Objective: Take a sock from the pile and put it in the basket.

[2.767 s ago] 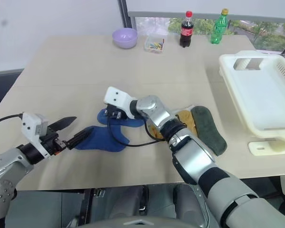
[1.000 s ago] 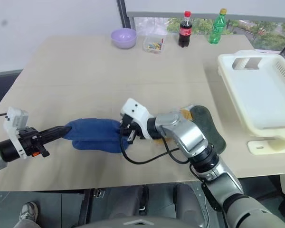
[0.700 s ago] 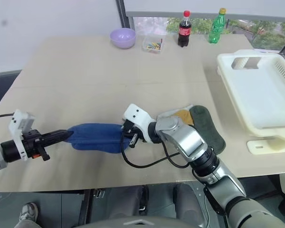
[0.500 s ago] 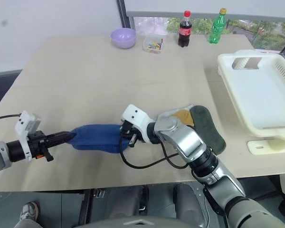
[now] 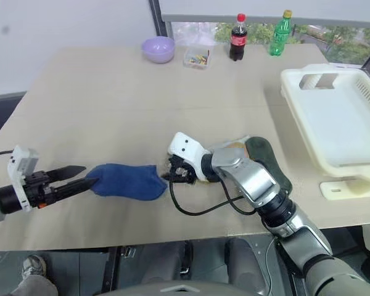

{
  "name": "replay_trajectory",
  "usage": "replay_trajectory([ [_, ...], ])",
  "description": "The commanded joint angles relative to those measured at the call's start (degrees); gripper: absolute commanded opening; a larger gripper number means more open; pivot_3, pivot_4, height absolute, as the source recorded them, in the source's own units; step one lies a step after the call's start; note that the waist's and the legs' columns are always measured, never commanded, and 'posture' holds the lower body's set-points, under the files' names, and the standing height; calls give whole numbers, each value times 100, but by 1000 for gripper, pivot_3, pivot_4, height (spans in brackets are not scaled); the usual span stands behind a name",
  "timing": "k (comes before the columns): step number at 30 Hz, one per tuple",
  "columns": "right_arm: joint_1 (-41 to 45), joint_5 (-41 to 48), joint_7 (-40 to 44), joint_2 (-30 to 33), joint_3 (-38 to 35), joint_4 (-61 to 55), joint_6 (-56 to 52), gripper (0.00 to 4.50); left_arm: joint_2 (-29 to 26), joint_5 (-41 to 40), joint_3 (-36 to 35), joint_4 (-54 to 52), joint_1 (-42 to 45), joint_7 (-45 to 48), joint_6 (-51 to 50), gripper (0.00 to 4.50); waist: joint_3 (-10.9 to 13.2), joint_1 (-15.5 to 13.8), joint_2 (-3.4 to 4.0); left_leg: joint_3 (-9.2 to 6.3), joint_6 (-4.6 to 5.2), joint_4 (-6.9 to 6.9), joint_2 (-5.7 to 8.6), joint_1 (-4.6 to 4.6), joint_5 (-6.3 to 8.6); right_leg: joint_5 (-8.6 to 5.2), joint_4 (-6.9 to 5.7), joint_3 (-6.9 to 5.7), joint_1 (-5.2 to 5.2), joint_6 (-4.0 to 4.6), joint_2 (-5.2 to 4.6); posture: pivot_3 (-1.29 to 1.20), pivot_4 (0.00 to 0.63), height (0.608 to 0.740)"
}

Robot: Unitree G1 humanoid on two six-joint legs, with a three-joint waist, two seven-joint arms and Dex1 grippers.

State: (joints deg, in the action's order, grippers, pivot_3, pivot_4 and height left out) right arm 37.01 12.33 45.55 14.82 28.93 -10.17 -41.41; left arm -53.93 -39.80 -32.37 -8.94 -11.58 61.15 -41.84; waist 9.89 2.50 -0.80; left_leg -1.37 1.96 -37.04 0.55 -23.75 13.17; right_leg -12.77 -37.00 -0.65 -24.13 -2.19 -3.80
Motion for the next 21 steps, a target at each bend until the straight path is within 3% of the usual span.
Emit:
replay_trajectory([
  [1,90,99,349,-127,-34,-9,706,1088,211,102,-203,-170,-265,-140,185,3972,0,-10,0,-2,0,2,-1,0,0,0,1,-2,-1,0,1,0,150,740],
  [3,156,-54,513,-280,82,545,1297,137,353,234,-113,-242,-266,-456,224,3972,-1,-24,-2,-6,0,2,-3,0,0,0,3,-3,1,1,0,0,150,740],
  [7,287,-438,1025,-652,367,2086,2906,137,563,401,39,-477,-254,-955,115,3972,-5,-38,-8,-10,0,-5,-2,7,0,0,4,-5,10,0,0,0,150,740],
  [12,417,-1095,1076,-855,620,3320,3968,137,887,359,140,-863,-416,-1401,-58,3972,-5,-29,-9,-9,-2,-6,5,4,-1,1,4,-5,8,-1,-3,0,150,740],
  [21,292,-1395,1354,-740,550,3514,4266,137,1430,-77,605,-1409,-291,-1725,-476,3972,-18,-44,13,-12,-5,-2,7,27,-1,0,-1,2,28,1,-10,0,150,740],
])
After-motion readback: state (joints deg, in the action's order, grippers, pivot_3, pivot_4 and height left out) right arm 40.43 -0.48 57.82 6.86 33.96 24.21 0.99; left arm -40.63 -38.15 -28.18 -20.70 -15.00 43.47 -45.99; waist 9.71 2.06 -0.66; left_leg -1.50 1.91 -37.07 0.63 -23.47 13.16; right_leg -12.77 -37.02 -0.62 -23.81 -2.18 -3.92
